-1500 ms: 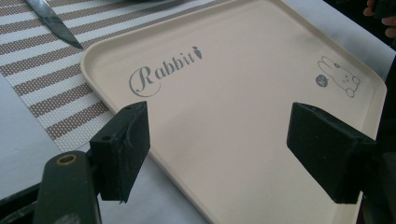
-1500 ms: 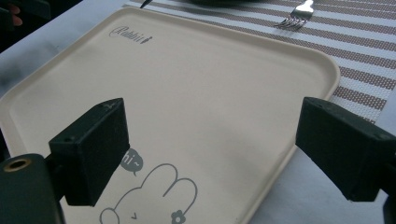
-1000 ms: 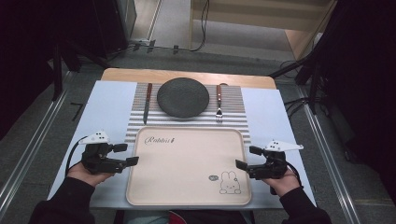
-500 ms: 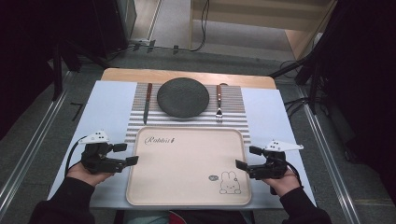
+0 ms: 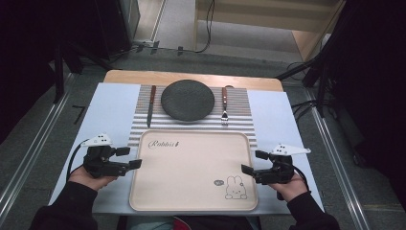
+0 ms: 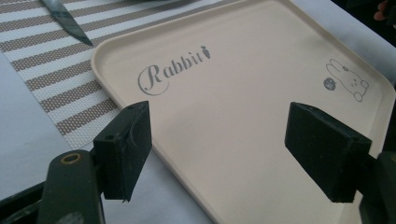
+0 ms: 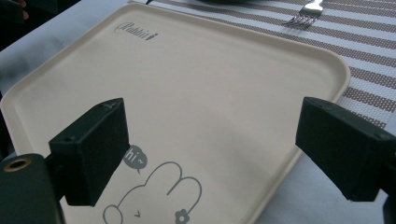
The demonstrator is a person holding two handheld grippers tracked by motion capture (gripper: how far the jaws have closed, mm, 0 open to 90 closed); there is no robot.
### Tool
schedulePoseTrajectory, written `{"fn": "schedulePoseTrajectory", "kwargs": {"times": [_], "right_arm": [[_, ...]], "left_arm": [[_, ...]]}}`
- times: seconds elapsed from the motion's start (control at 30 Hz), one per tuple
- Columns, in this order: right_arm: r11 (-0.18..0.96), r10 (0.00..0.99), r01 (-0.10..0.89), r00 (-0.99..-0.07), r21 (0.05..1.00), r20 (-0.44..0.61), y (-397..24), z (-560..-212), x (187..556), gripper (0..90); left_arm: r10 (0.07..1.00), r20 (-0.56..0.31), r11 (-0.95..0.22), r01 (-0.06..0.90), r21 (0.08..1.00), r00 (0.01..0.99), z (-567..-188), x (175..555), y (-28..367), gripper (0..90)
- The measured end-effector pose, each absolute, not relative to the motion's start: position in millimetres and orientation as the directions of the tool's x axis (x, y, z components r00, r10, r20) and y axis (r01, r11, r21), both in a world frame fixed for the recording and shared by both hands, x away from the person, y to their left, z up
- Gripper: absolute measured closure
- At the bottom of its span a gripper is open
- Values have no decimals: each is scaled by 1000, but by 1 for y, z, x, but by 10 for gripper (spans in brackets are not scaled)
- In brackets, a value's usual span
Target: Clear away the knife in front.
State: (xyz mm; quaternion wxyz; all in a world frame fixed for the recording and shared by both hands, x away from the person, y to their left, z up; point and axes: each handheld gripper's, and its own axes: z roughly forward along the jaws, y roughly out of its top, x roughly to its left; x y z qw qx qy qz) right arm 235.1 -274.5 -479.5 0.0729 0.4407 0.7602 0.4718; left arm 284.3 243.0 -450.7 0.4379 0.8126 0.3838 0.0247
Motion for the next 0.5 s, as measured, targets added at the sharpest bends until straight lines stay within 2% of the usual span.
{"fn": "schedulePoseTrajectory", "kwargs": {"times": [0.23,0.5], "right_arm": [[164,741,607,-596,778,309,-275,-479,235,81],[164,744,608,-593,777,307,-275,-480,235,81]], "left_arm": [[685,-280,-305,613,729,673,-450,292,243,236],[755,-290,-242,662,710,588,-450,309,248,236]]}}
